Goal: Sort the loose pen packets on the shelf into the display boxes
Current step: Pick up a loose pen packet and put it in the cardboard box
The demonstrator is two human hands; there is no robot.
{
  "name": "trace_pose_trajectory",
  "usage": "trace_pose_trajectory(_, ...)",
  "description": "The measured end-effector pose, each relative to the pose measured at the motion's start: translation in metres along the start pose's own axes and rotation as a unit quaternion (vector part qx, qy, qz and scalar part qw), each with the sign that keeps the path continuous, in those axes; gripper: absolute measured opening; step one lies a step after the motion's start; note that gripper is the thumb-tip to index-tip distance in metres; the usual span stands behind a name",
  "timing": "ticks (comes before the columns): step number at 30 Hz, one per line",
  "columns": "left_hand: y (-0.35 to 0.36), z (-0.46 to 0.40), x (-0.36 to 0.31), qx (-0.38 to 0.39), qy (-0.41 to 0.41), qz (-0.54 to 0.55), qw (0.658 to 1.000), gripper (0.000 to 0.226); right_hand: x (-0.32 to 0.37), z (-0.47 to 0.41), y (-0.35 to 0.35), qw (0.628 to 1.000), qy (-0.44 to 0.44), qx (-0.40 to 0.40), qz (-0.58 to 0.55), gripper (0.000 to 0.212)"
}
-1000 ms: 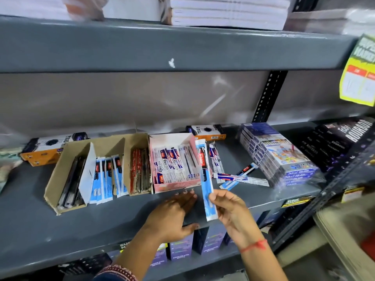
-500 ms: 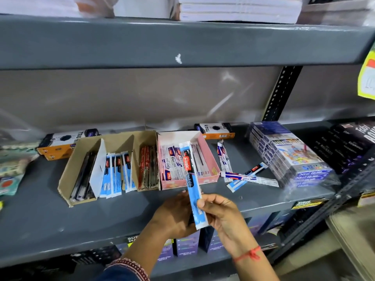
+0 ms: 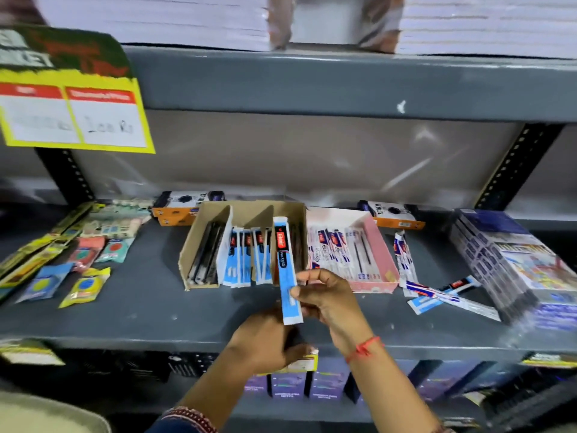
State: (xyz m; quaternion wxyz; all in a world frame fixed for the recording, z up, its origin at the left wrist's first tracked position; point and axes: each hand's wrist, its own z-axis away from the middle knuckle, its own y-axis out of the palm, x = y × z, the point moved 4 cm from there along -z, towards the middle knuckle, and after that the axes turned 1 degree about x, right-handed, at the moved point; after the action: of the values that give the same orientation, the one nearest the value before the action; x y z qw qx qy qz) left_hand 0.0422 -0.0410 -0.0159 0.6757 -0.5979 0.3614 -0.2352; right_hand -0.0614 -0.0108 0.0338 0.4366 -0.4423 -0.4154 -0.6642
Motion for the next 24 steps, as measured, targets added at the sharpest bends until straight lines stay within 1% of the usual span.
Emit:
trace_pose_trajectory(3,0.001,0.014,0.03,0.025,-0.035,-0.041,0.998,0.066,0.008,-0.015,0.025,0.999,-0.01,0.008,0.039,0.03)
trace_pose_trajectory(4,0.0,0.02,0.041,0.027,-0.048,-0.041,0.998,0.079,0.009,-0.02,0.033,0.998,-0.015,0.008,0.062,0.031)
trace_pose_trajectory(6,-0.002,0.032,0.061,0.017,-0.07,-0.029,0.997,0.112,0.007,-0.035,0.048,0.992,-0.026,-0.009,0.12,0.035)
trace_pose_trajectory(7,-0.003,0.036,0.07,0.006,-0.079,-0.025,0.997,0.123,0.006,-0.043,0.053,0.987,-0.033,-0.023,0.153,0.038)
trace_pose_trajectory(8,-0.005,0.04,0.08,-0.005,-0.091,-0.019,0.996,0.129,0.006,-0.049,0.059,0.98,-0.039,-0.037,0.189,0.039)
trace_pose_trajectory(9,-0.005,0.043,0.087,-0.012,-0.106,-0.011,0.994,0.13,0.005,-0.055,0.065,0.973,-0.049,-0.05,0.221,0.037)
trace_pose_trajectory(11,-0.002,0.046,0.1,-0.033,-0.128,0.002,0.991,0.123,0.008,-0.062,0.077,0.948,-0.075,-0.066,0.303,0.029)
trace_pose_trajectory(14,0.003,0.045,0.107,-0.073,-0.135,0.022,0.988,0.113,0.018,-0.066,0.094,0.893,-0.123,-0.069,0.427,0.035)
trace_pose_trajectory(16,0.005,0.044,0.109,-0.094,-0.128,0.014,0.987,0.1,0.021,-0.072,0.106,0.858,-0.138,-0.063,0.49,0.037)
trace_pose_trajectory(18,0.006,0.047,0.111,-0.113,-0.118,0.01,0.987,0.079,0.022,-0.079,0.114,0.829,-0.118,-0.054,0.544,0.035)
trace_pose_trajectory(20,0.006,0.048,0.112,-0.12,-0.113,0.012,0.986,0.062,0.021,-0.085,0.119,0.812,-0.091,-0.05,0.574,0.033)
trace_pose_trajectory(24,0.002,0.047,0.107,-0.114,-0.098,-0.001,0.989,0.059,0.014,-0.096,0.117,0.794,-0.046,-0.045,0.605,0.034)
